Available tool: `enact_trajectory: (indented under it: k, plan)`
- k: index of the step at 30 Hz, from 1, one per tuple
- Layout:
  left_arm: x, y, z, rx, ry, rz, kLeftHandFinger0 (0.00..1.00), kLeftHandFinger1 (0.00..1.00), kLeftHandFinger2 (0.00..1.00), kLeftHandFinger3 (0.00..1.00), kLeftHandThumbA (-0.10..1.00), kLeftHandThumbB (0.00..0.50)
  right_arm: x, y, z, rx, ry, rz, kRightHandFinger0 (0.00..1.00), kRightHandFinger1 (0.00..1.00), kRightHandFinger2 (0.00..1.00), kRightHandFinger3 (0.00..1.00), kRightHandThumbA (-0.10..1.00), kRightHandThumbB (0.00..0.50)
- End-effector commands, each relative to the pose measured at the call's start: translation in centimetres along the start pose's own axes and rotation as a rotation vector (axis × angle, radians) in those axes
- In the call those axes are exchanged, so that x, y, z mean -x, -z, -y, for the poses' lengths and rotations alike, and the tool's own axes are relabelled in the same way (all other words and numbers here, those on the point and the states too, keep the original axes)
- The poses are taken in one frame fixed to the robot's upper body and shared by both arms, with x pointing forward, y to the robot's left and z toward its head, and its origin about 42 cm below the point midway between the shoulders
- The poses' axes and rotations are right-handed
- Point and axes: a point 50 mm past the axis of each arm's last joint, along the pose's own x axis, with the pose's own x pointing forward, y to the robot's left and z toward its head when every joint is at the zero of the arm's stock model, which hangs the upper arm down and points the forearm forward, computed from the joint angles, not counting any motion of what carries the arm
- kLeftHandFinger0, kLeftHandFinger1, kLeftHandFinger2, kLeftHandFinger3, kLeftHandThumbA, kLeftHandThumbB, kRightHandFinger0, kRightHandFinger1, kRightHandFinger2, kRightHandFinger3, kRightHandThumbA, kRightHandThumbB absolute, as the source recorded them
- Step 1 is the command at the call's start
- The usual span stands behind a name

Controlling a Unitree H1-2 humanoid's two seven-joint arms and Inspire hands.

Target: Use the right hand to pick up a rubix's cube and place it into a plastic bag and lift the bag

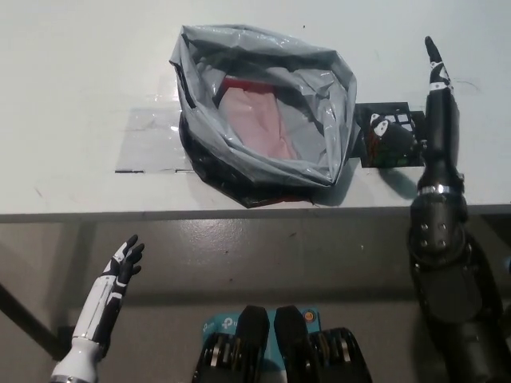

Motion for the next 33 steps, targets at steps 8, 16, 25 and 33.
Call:
enact_trajectory:
  k: [8, 16, 25, 33]
  plan:
    - [-0.7, -1.6, -0.4, -0.015, 0.009, 0.085, 1.00, 1.00, 1.00, 1.00, 1.00, 0.500, -4.0, 1.3, 0.3, 0.040, 0.103, -0.063, 1.00, 1.00, 1.00, 1.00, 0.80, 0.414]
    - [-0.6, -1.5, -0.5, -0.009, 0.003, 0.083, 1.00, 1.00, 1.00, 1.00, 1.00, 0.500, -3.6, 2.5, 0.3, 0.045, 0.095, -0.092, 1.00, 1.00, 1.00, 1.00, 0.80, 0.428]
    - [-1.0, -1.7, -0.5, -0.013, 0.009, 0.092, 1.00, 1.00, 1.00, 1.00, 1.00, 0.500, -3.2, 2.3, -0.2, 0.025, 0.083, -0.097, 1.00, 1.00, 1.00, 1.00, 0.82, 0.411]
    - [-1.1, -1.6, -0.5, -0.002, 0.011, 0.098, 1.00, 1.00, 1.00, 1.00, 1.00, 0.499, -3.8, -0.2, -0.1, -0.020, 0.097, -0.028, 1.00, 1.00, 1.00, 1.00, 0.95, 0.421]
